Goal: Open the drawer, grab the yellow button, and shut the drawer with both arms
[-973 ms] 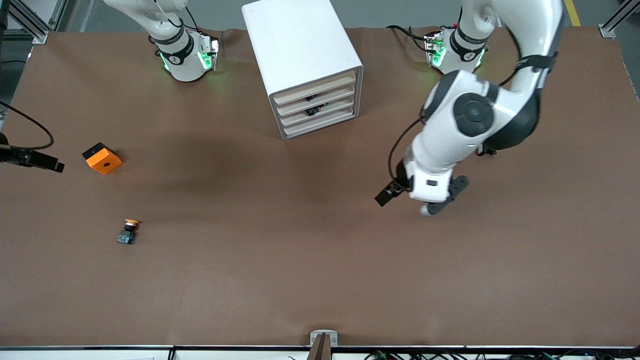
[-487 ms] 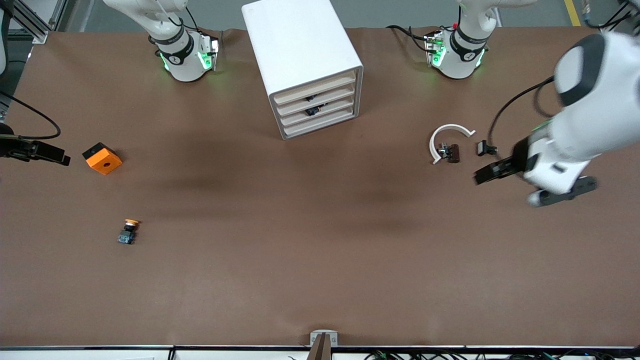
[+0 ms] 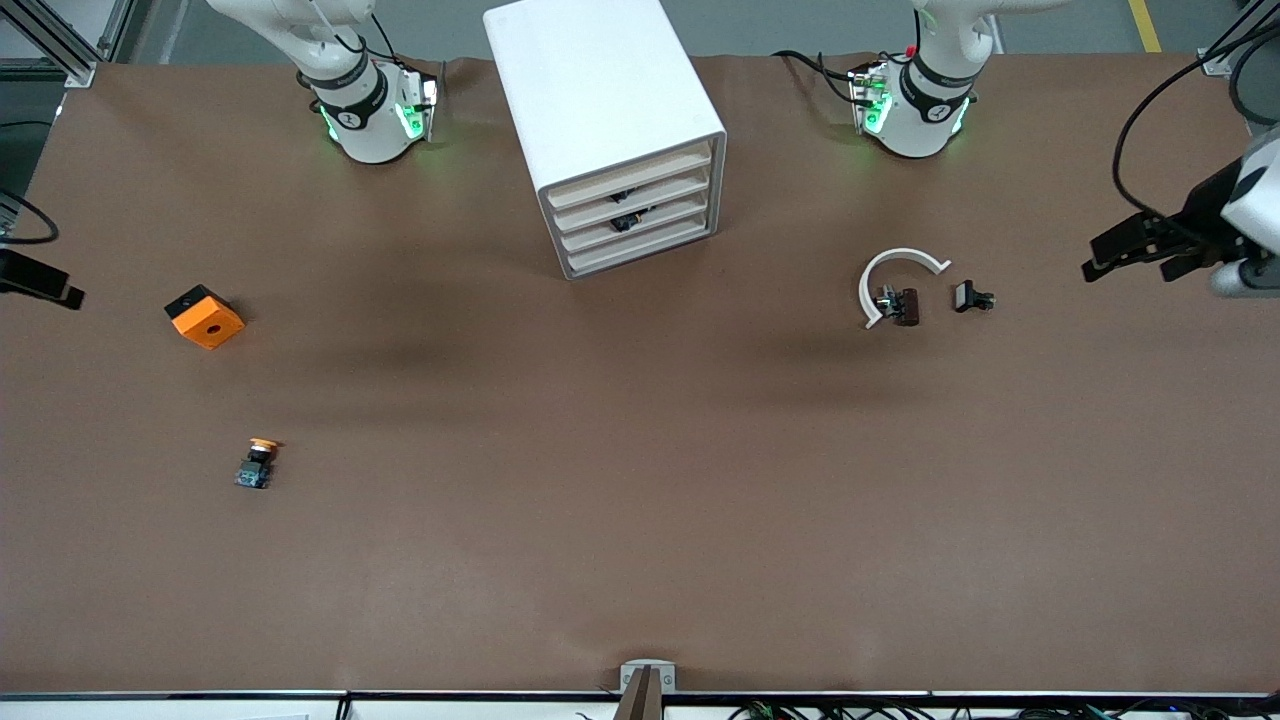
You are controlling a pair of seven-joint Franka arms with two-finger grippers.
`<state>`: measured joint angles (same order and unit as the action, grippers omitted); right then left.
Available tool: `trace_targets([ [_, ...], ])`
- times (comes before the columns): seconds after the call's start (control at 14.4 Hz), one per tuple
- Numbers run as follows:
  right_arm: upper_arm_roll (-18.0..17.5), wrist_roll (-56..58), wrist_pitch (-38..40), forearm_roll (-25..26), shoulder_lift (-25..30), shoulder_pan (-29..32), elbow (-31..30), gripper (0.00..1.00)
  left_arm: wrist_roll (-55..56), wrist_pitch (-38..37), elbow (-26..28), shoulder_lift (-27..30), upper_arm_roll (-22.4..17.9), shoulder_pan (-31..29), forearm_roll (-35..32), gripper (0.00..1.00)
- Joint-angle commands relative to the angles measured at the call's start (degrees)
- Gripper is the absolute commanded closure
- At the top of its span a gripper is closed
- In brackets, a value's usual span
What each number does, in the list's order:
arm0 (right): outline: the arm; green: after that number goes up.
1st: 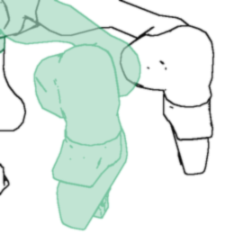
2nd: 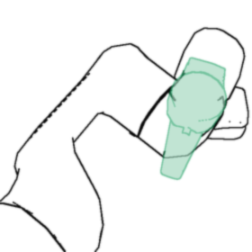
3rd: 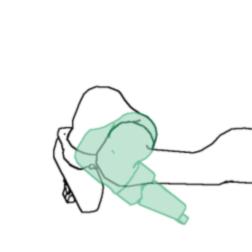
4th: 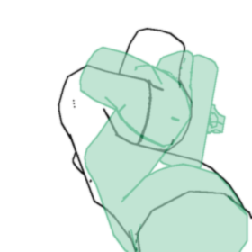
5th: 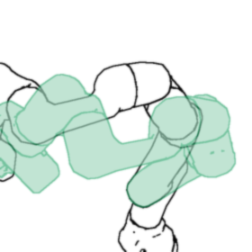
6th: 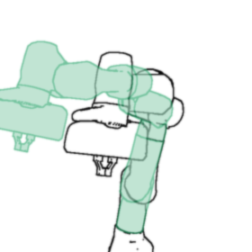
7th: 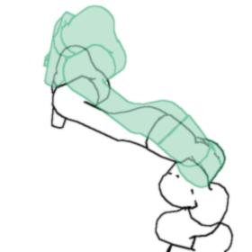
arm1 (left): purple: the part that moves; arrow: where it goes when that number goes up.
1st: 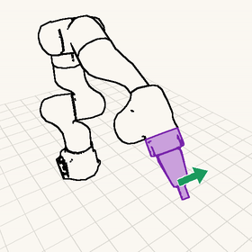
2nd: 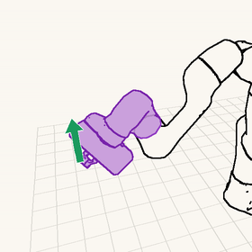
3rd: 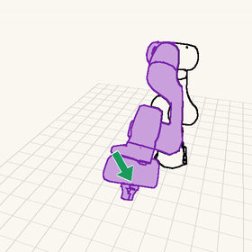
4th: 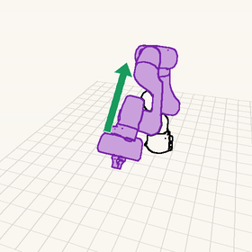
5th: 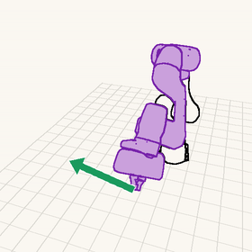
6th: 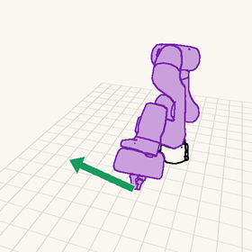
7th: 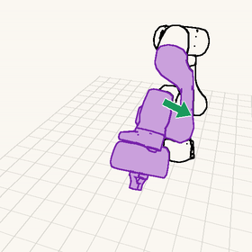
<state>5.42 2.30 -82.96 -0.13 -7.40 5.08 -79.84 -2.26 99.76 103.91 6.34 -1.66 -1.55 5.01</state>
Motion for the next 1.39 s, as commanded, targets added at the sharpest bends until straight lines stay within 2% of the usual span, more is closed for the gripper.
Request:
trace_targets([
  [0.0, -0.68, -0.72, 4.54, 0.39, 1.15, -0.77, 0.48, 0.0, 0.15, 1.67, -2.38, 0.6, 0.69, 0.41, -0.79, 0.0],
  [0.21, -0.5, -0.8, 9.55, 0.21, 2.65, -0.51, 0.3, 0.0, 0.94, 1.14, -5.46, 0.16, 2.27, 0.41, -1.22, 0.0],
  [0.49, -0.76, -0.63, 9.66, 0.13, 3.7, -2.17, 0.3, 0.0, 4.8, -0.61, -8.72, -0.28, 7.01, 0.5, -6.66, 0.0],
  [0.97, -0.24, -0.19, 8.25, -0.75, 4.58, -2.27, -0.05, 0.0, 4.73, -3.25, -10.57, -0.28, 6.85, -0.03, -5.62, 0.0],
  [1.11, -0.24, -0.19, 7.47, -0.84, 6.07, -2.09, -2.41, 0.0, 4.81, -3.95, -10.66, -0.28, 6.85, -0.03, -4.92, 0.0],
  [1.32, -0.24, -0.45, 0.89, -0.84, 13.7, -2.0, -13.55, 0.0, 4.73, -5.44, -10.66, -0.28, 6.85, -0.03, -4.92, 0.0],
])
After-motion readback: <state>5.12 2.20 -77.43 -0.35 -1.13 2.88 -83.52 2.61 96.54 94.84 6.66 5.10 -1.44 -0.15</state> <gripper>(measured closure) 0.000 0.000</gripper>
